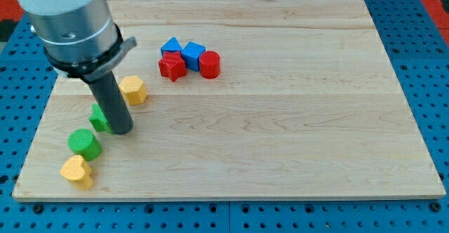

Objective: Push the yellow hexagon to the top of the green star

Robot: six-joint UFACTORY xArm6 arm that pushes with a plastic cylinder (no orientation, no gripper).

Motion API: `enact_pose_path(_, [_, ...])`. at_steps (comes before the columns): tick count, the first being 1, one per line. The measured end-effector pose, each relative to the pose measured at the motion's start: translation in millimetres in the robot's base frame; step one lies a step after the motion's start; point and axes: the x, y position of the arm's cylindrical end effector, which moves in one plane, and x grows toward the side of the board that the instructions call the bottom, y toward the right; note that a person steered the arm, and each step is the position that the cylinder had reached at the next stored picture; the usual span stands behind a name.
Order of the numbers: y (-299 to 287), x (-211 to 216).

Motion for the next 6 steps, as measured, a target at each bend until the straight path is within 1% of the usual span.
enact_pose_path(1, [-9,-9])
enact_pose_path(2, [0,-9])
enact_pose_path(3, [47,-8])
enact_pose_path(4, [58,-26])
enact_pose_path(5, [50,-47])
enact_pose_path(6, [26,-62])
